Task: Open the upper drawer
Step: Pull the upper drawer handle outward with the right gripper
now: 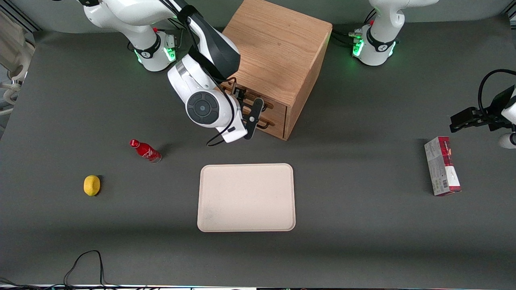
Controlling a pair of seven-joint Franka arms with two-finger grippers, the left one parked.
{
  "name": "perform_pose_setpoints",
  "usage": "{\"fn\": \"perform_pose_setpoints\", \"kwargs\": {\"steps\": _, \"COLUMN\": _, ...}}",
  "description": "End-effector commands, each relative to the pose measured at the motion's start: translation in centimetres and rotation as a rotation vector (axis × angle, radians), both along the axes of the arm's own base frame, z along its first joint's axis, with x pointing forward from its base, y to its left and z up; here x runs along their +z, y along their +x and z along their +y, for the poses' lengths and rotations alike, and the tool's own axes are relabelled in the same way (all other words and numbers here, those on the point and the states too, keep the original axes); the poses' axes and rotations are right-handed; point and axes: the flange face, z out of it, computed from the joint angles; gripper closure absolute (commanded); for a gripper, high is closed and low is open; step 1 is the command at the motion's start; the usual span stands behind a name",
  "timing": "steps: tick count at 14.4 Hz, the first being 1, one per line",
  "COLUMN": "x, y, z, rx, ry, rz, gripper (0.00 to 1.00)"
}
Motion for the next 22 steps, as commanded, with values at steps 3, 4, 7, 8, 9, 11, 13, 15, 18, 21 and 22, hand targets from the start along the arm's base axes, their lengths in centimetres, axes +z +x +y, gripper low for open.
{"fn": "perform_pose_setpoints", "kwargs": {"steps": 3, "x": -0.8, "y": 0.7, "z": 0.0, "rx": 0.010, "ry": 0.010, "rz": -0.033, "gripper": 0.00}}
{"fn": "perform_pose_setpoints", "kwargs": {"steps": 4, "x": -0.9, "y": 0.9, "z": -0.1, "rx": 0.007, "ry": 0.011, "rz": -0.040, "gripper": 0.00}}
{"fn": "perform_pose_setpoints", "kwargs": {"steps": 7, "x": -0.9, "y": 1.3, "z": -0.4, "rx": -0.002, "ry": 0.012, "rz": -0.046, "gripper": 0.00}}
{"fn": "perform_pose_setpoints", "kwargs": {"steps": 8, "x": -0.8, "y": 1.5, "z": -0.6, "rx": 0.001, "ry": 0.005, "rz": -0.053, "gripper": 0.00}}
{"fn": "perform_pose_setpoints", "kwargs": {"steps": 9, "x": -0.8, "y": 1.6, "z": -0.7, "rx": 0.003, "ry": -0.001, "rz": -0.061, "gripper": 0.00}}
{"fn": "perform_pose_setpoints", "kwargs": {"steps": 11, "x": -0.8, "y": 2.0, "z": -0.8, "rx": 0.001, "ry": -0.001, "rz": -0.083, "gripper": 0.00}}
{"fn": "perform_pose_setpoints", "kwargs": {"steps": 13, "x": -0.7, "y": 2.2, "z": -0.8, "rx": -0.003, "ry": 0.001, "rz": -0.092, "gripper": 0.00}}
{"fn": "perform_pose_setpoints", "kwargs": {"steps": 15, "x": -0.6, "y": 2.5, "z": -0.9, "rx": -0.003, "ry": -0.001, "rz": -0.119, "gripper": 0.00}}
{"fn": "perform_pose_setpoints", "kwargs": {"steps": 18, "x": -0.6, "y": 2.7, "z": -1.0, "rx": -0.005, "ry": -0.005, "rz": -0.132, "gripper": 0.00}}
{"fn": "perform_pose_setpoints", "kwargs": {"steps": 21, "x": -0.5, "y": 3.1, "z": -1.3, "rx": -0.013, "ry": -0.005, "rz": -0.141, "gripper": 0.00}}
{"fn": "perform_pose_setpoints", "kwargs": {"steps": 22, "x": -0.4, "y": 3.5, "z": -1.7, "rx": -0.020, "ry": -0.006, "rz": -0.144, "gripper": 0.00}}
